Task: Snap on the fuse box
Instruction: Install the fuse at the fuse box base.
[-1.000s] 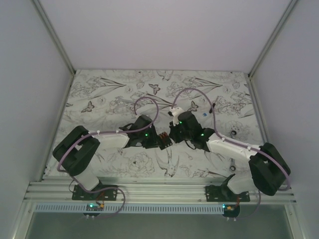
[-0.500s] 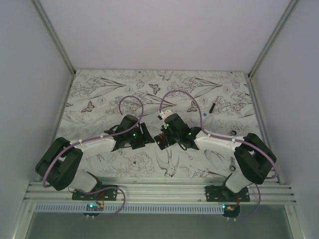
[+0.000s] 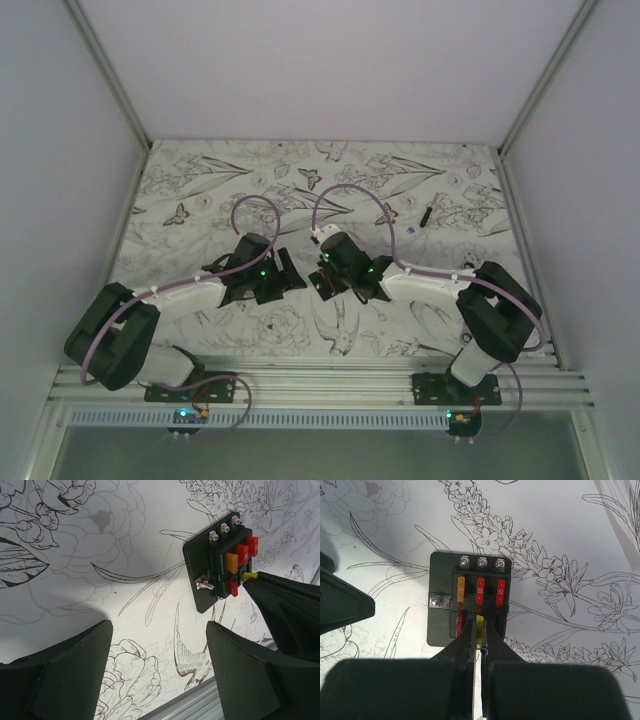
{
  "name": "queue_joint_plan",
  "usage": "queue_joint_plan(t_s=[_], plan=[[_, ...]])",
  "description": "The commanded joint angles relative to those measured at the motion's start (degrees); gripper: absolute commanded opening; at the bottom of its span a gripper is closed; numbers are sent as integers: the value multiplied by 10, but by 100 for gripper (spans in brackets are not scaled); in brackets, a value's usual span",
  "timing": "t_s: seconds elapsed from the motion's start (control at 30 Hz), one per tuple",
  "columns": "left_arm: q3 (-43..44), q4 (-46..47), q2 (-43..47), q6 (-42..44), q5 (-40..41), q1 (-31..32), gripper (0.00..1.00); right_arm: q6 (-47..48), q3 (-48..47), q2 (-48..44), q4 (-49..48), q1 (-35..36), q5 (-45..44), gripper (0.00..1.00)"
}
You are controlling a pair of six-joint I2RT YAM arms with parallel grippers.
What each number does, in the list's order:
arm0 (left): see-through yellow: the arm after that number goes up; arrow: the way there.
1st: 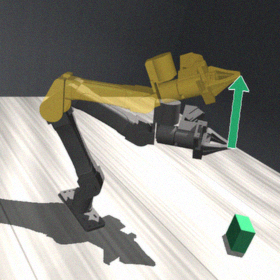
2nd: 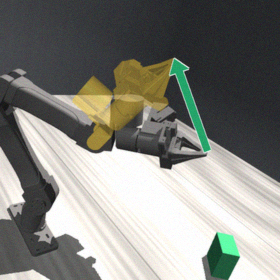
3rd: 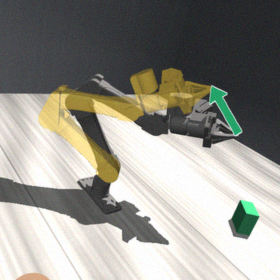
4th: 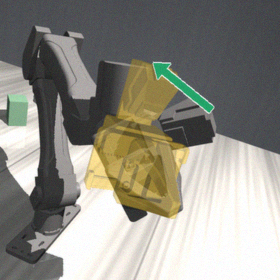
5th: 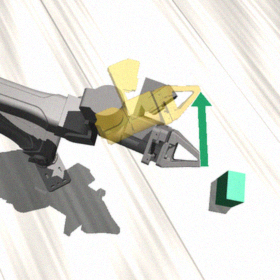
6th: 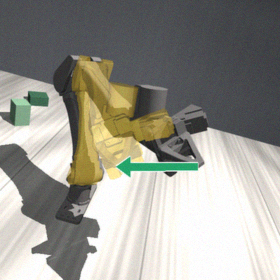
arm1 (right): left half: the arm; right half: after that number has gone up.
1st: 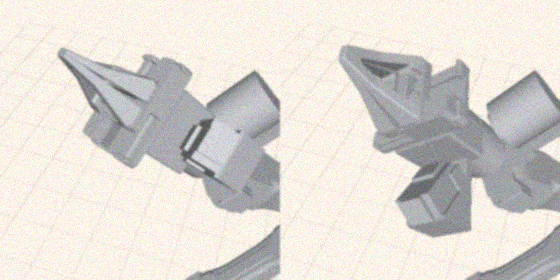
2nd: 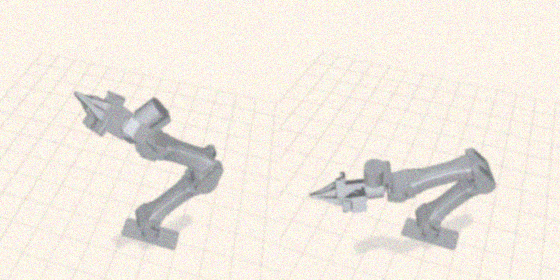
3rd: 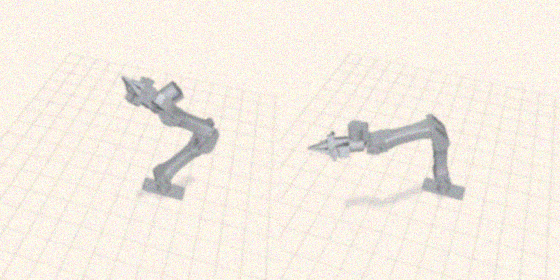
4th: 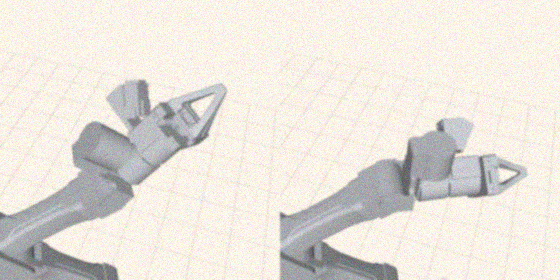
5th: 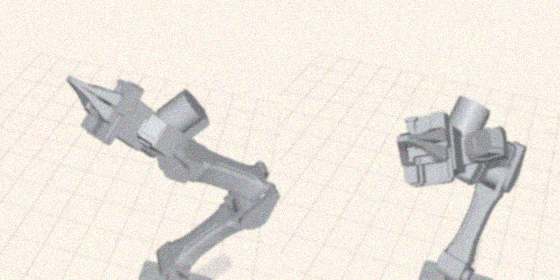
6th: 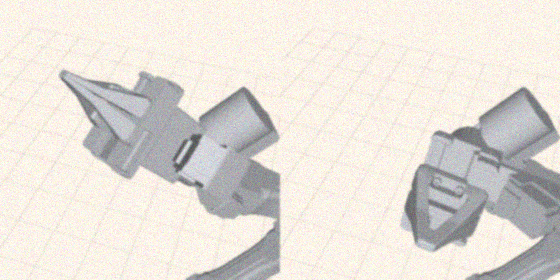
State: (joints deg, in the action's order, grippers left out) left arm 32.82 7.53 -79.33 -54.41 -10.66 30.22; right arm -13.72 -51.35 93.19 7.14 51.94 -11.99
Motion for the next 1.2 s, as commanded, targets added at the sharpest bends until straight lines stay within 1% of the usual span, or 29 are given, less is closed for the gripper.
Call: queue_joint_plan(t_s=[0.0,0.27,0.83,1.07,1.17], plan=[[-8,-15,12,3,-6,-7,81,3,-16,8,2,8,-26,0],[-8,-17,10,2,-6,-8,81,5,-8,9,-4,9,-28,0],[-8,-20,5,-2,-8,-8,82,40,50,8,-64,22,-18,0],[-11,-21,11,-5,-4,-8,82,53,71,15,-68,45,-67,0],[-12,-21,11,-6,-2,-8,82,53,85,19,-81,54,-72,0]])
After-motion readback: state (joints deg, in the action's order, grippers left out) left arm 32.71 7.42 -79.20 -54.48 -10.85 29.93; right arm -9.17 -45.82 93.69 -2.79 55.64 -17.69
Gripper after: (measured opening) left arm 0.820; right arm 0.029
